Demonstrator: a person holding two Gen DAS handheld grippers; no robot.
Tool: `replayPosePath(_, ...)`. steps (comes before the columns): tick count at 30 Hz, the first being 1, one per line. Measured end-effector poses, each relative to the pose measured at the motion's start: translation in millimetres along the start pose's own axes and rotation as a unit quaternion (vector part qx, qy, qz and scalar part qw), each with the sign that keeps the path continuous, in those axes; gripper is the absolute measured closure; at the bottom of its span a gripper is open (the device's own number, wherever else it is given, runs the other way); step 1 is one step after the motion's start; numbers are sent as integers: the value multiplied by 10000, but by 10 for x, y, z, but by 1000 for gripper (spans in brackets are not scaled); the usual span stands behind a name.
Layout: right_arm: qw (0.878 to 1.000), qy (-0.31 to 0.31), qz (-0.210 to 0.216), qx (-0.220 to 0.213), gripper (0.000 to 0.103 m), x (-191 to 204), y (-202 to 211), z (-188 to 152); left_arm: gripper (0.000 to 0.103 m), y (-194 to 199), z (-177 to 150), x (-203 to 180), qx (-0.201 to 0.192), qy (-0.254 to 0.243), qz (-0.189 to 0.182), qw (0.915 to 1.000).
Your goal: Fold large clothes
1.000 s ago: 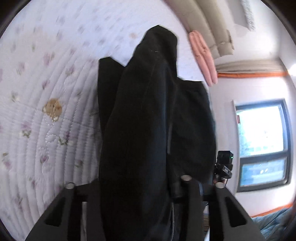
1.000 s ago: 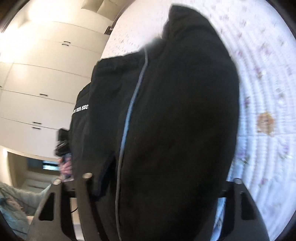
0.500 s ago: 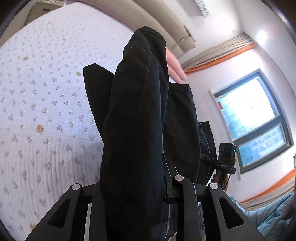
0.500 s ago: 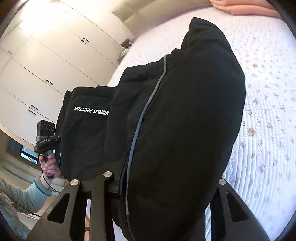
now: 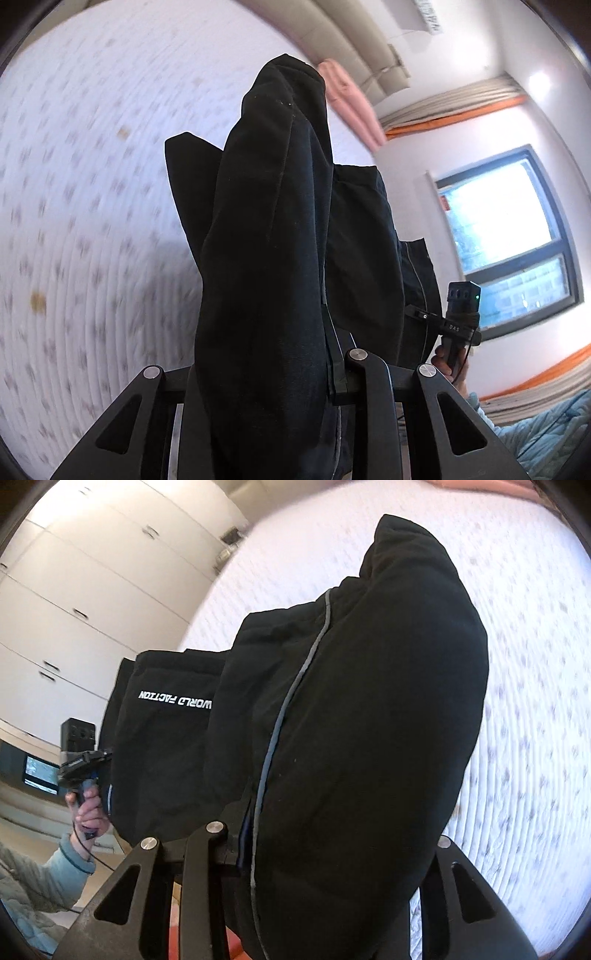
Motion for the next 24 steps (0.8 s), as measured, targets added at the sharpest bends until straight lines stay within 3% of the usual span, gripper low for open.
replayPosePath(4, 9994, 51, -230, 245, 58, -241, -447, -240, 71, -170, -153, 662, -197, 470, 44, 9987)
replayPosePath(5, 9992, 5, -326, 243, 54, -343, -517, -282, 70, -182, -157, 872, -293, 686, -35, 9972)
replayPosePath(7, 9987, -494, -59, 112, 47, -618, -641, -370, 68, -206, -168, 1261, -398, 1209, -416, 9910)
replayPosePath(9, 9973, -723, 37, -112, 40, -782, -676, -415, 62, -188, -197, 1398, -431, 1417, -738, 9862)
replayPosePath(10, 9961, -862, 56, -202, 39, -838, -672, -437, 59, -172, -207, 1417, -440, 1396, -674, 9869)
replayPosePath(11, 9951, -952, 80, -260, 39, -861, -639, -471, 54, -128, -215, 1417, -478, 1325, -474, 9889)
replayPosePath(14, 9908, -1234, -169, -536, 39, -949, -442, -568, 54, 148, -220, 1316, -746, 837, 171, 9935)
replayPosePath(17, 9850, -1504, -516, -673, 37, -995, -263, -593, 52, 545, -280, 1178, -963, 238, 1102, 9889)
replayPosePath(19, 9773, -1687, -1071, -698, 36, -1037, -37, -695, 52, 769, -334, 1054, -1068, -51, 1654, 9804)
replayPosePath(22, 9705, -1559, -1646, -824, 35, -957, 224, -1016, 52, 1058, -401, 730, -1427, -576, 2542, 9548)
replayPosePath(24, 9722, -1212, -1731, -1009, 34, -658, 435, -1005, 52, 1183, -436, 552, -1562, -844, 2723, 9457)
Point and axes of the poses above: each gripper's, at about its wrist camera, not at the fingertips, and y roughly against the way its jaws point, x to its left, z to its top, the point moved 9 cm from there along -y, roughly the way its jaws point, and after that the axes turned 9 degrees about y, right-handed, at the moved point
